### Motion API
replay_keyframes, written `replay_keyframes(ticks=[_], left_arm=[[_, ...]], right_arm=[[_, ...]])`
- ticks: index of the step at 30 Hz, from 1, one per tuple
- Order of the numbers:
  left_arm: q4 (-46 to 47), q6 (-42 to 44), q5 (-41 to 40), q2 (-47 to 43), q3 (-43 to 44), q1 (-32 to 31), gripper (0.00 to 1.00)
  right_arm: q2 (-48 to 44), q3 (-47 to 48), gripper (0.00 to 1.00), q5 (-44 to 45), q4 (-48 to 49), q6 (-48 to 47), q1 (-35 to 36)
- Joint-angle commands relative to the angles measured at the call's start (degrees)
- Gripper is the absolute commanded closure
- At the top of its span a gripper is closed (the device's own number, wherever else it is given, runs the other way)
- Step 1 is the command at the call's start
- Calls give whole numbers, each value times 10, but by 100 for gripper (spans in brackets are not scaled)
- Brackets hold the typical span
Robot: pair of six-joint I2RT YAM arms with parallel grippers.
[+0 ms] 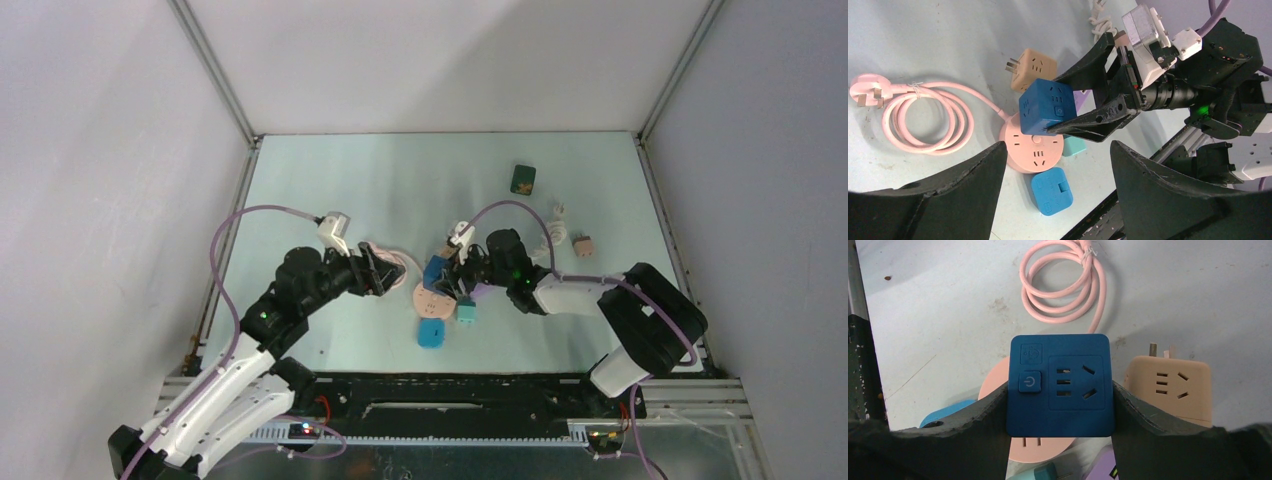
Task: Insert the plug
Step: Insert the plug into the socket.
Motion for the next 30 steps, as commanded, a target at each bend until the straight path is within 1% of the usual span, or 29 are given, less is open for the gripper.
replay_keyframes(ticks=[1, 4, 9, 11, 18, 26, 30], left_arm=[[16, -9, 2, 1, -9, 2, 20], [17, -11, 2, 3, -11, 2, 20], [19, -15, 2, 10, -9, 2, 21], [17, -15, 2, 13, -7, 2, 21], [13, -23, -4, 26, 3, 1, 22], [1, -2, -3, 50, 25, 1, 22], [5, -1, 1, 58, 30, 2, 22]], right_arm=[[-12, 3, 100, 6, -78, -15, -4], [-2, 5, 100, 2, -88, -14, -10], [51, 35, 100, -6, -120, -12, -10], [65, 38, 100, -5, -118, -11, -7], [93, 38, 100, 27, -115, -20, 17], [106, 25, 100, 82, -119, -26, 37], [129, 23, 100, 82, -123, -24, 37]])
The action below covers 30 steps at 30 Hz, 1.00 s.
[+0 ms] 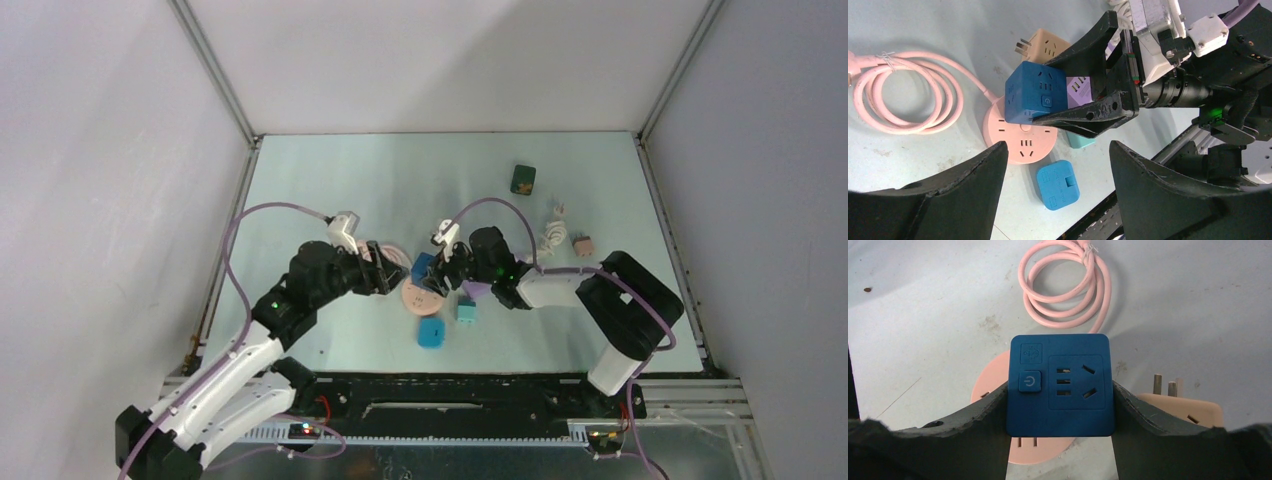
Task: Insert the plug
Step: Insert the plug into the socket.
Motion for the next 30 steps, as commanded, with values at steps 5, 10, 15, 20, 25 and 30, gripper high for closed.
replay_keyframes(ticks=[5, 10, 15, 20, 25, 30], left_arm=[[-3, 24, 3, 10, 41, 1, 22], [-2, 27, -1, 9, 42, 1, 22], [-14, 31, -7, 7, 46, 2, 21], [-20, 22, -28, 7, 46, 1, 22], [-60, 9, -66, 31, 66, 7, 25], [-64, -2, -52, 77, 95, 34, 28]], right_arm=[[83, -29, 100, 44, -139, -4, 8], [107, -30, 100, 39, -140, 0, 10], [106, -27, 100, 44, -167, -1, 11], [85, -27, 100, 36, -181, -10, 12], [50, -27, 100, 9, -182, -4, 13], [38, -13, 99, -8, -196, 2, 13]])
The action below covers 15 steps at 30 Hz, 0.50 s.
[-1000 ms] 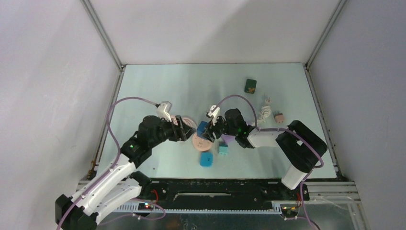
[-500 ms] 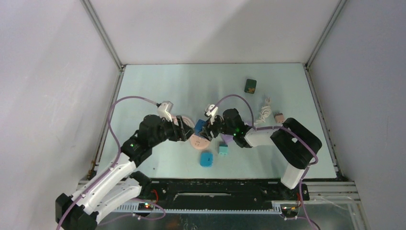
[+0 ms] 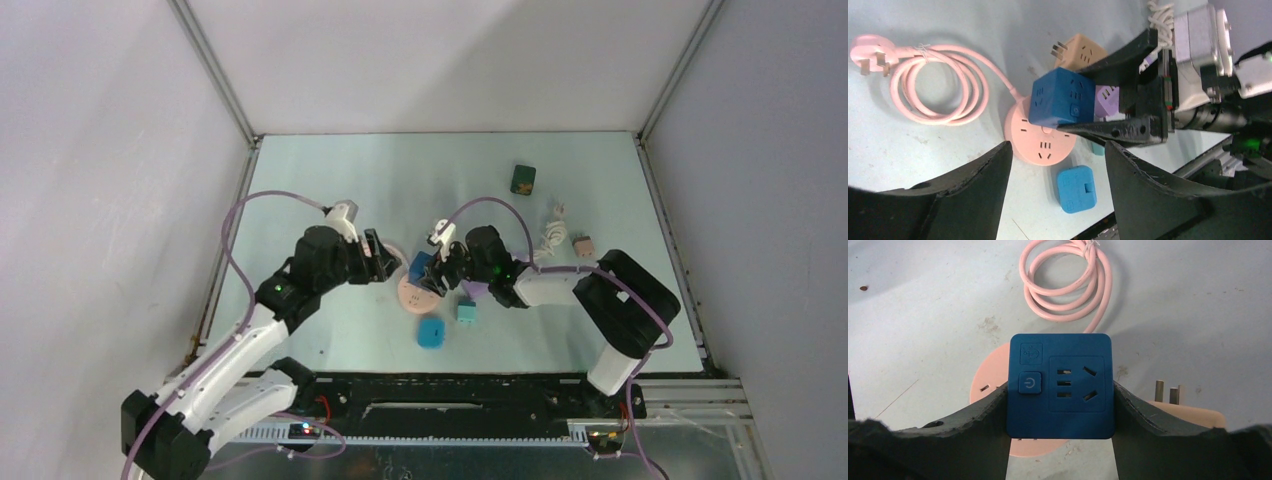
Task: Insert the plug
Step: Insert the plug into the socket.
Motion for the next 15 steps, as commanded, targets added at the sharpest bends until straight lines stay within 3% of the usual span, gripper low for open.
replay_keyframes(ticks=[1, 6, 11, 14, 15], left_arm=[[-2, -12, 1, 37, 54, 24, 28], [1, 14, 33, 92, 92, 44, 28], [-2, 33, 60, 130, 121, 52, 27], [13, 37, 76, 135, 124, 52, 26], [19, 37, 82, 135, 123, 53, 26]], right_arm=[[23, -23, 96, -13, -199, 7, 7], [-4, -17, 71, -13, -203, 19, 8], [-62, -17, 33, -7, -185, 51, 1], [-105, -16, 16, -12, -181, 75, -14], [-119, -15, 3, -14, -181, 81, -18]])
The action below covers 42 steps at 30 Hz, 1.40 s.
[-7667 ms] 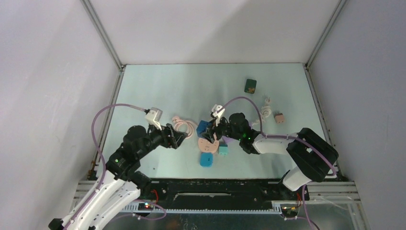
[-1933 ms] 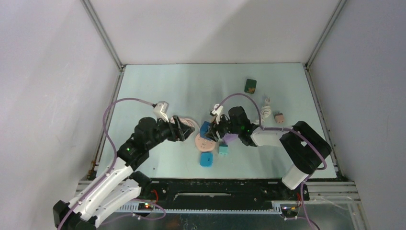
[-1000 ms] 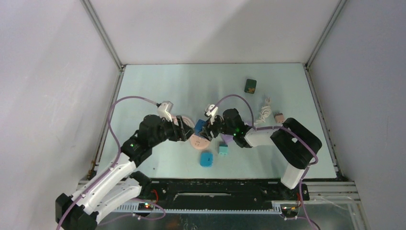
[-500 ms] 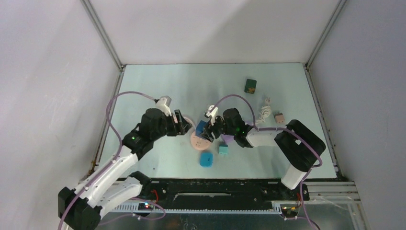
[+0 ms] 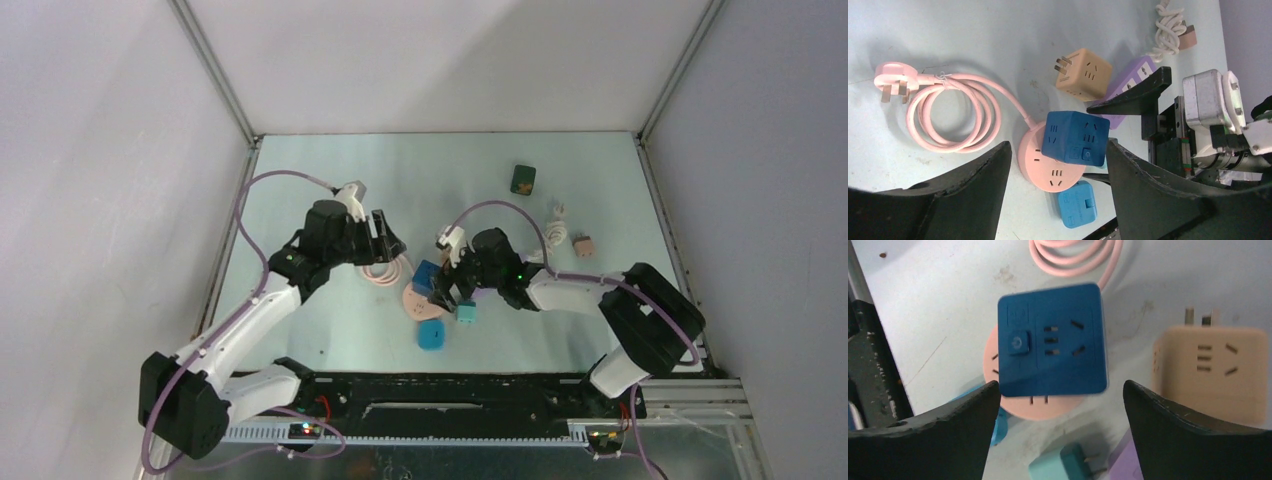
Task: Insert the plug
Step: Insert the plug into the socket, then move the socket to the center of the board.
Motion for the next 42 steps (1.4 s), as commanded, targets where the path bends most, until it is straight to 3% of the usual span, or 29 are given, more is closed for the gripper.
replay_keyframes(ticks=[1, 11, 14, 18, 23, 34, 37, 42], left_arm=[[29, 21, 40, 1, 31, 4, 26], [59, 23, 80, -2, 18, 4, 22], [56, 8, 83, -4, 17, 7, 22], [47, -5, 92, 6, 15, 8, 24], [16, -5, 111, 24, 17, 8, 27], [1, -40, 102, 27, -20, -18, 31], [-7, -18, 79, 6, -36, -25, 28], [-26, 11, 27, -73, -77, -24, 25]], right_arm=[[-62, -6, 1, -8, -56, 45, -18], [-229, -6, 0, 63, -118, 73, -52], [-281, 26, 0, 116, -211, 178, -88], [-300, 27, 0, 128, -236, 216, -130], [-274, 47, 0, 53, -286, 239, -166], [-163, 96, 2, -65, -297, 271, -138], [-134, 136, 0, -67, -317, 219, -110], [-93, 182, 0, -37, -365, 49, -59]])
